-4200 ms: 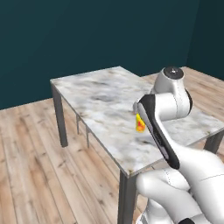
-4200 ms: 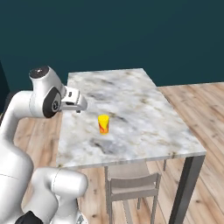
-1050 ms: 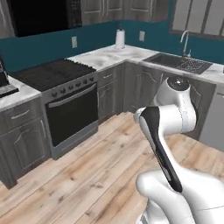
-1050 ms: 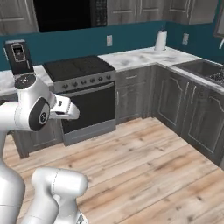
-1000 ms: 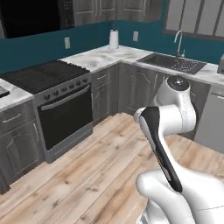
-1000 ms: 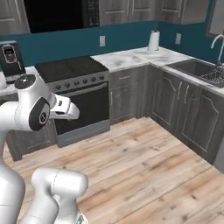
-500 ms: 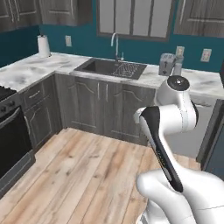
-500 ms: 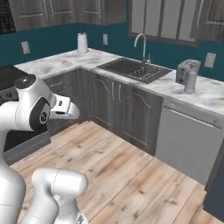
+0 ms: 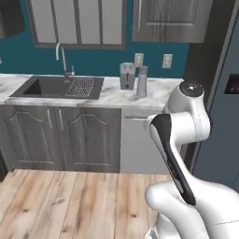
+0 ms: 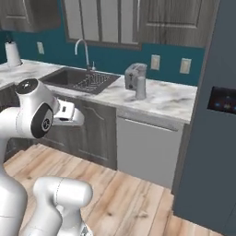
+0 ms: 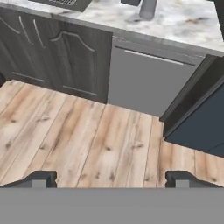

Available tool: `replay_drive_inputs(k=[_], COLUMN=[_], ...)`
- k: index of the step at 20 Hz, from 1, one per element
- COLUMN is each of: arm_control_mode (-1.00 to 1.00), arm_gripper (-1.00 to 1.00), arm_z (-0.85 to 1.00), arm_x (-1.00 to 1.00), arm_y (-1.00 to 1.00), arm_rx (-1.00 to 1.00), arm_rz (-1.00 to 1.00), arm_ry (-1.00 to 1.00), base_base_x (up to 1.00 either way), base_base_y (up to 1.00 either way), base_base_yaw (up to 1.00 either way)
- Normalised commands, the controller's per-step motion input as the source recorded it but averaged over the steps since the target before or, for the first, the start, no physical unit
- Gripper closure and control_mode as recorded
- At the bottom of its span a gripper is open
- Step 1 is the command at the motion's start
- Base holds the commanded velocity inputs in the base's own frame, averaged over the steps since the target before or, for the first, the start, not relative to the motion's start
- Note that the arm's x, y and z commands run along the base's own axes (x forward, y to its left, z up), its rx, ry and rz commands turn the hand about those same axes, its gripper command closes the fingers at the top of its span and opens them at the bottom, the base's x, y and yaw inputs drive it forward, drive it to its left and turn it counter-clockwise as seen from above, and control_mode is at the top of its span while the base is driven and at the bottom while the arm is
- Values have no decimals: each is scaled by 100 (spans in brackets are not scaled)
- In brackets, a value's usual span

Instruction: Place the pitcher and cup on the dining counter for serving.

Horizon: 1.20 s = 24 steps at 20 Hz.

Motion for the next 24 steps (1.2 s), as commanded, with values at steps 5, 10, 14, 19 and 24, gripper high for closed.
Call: replay_drive_inputs(k=[5,10,14,19,24], arm_control_mode=[100,100,100,100,100], arm_gripper=[-100,-100,-100,-100,-100], arm_z=[0,0,0,0,0], arm_x=[0,0,0,0,0], arm_y=[0,0,0,0,0], arm_rx=[0,0,0,0,0], arm_rz=[0,0,0,0,0], arm_ry=[0,0,0,0,0], base_base_x=[73,8,0,25,54], base_base_y=[5,-39,-45,4,56], base_base_yaw=[-30,-52,-57,-26,0])
